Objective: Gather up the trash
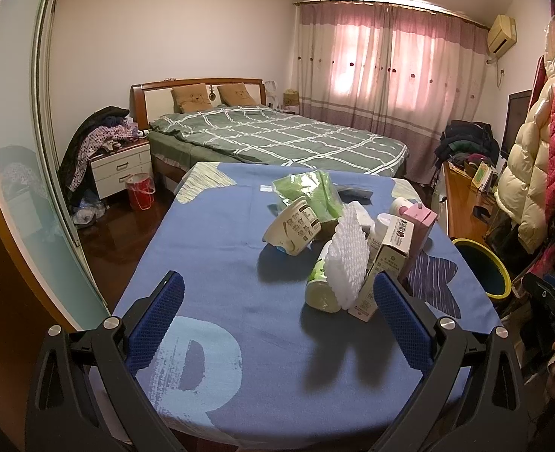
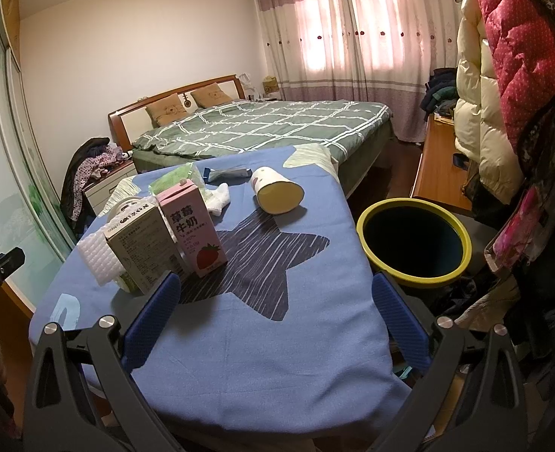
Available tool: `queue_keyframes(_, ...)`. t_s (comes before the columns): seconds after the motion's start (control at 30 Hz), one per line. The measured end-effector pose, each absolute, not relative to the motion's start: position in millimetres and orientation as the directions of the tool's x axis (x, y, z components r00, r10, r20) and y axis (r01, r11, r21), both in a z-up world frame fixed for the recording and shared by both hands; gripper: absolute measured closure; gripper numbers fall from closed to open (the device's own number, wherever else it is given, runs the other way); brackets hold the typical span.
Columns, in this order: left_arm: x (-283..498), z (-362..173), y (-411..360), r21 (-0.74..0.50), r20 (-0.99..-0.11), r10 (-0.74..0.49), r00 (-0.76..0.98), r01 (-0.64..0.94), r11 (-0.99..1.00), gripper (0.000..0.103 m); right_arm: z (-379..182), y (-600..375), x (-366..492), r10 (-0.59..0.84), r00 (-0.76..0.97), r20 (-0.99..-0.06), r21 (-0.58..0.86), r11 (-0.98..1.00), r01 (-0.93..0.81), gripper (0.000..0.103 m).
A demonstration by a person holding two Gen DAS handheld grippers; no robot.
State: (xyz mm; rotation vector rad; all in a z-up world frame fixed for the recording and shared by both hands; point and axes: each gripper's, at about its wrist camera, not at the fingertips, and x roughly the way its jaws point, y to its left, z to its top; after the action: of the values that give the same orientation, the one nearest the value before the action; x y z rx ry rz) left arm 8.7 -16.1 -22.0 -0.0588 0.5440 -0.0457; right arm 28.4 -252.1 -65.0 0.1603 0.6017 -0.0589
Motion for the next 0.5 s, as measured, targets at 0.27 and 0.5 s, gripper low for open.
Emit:
queue_keyframes(0.27, 12, -24, -14, -0.067, -0.524, -0.052, 0.85, 0.02, 0.998, 0.004, -74, -242, 40, 0.01, 0.811, -0.585, 0.129, 0.988, 0.081, 0.006)
queue_keyframes(0.5, 21, -28, -4, -0.076, -0.541, -0.037, 0.84, -0.005, 0.997, 0.004, -85, -218, 62, 0.051, 0.792, -0.608, 0.119, 0.993, 0.027, 0.006)
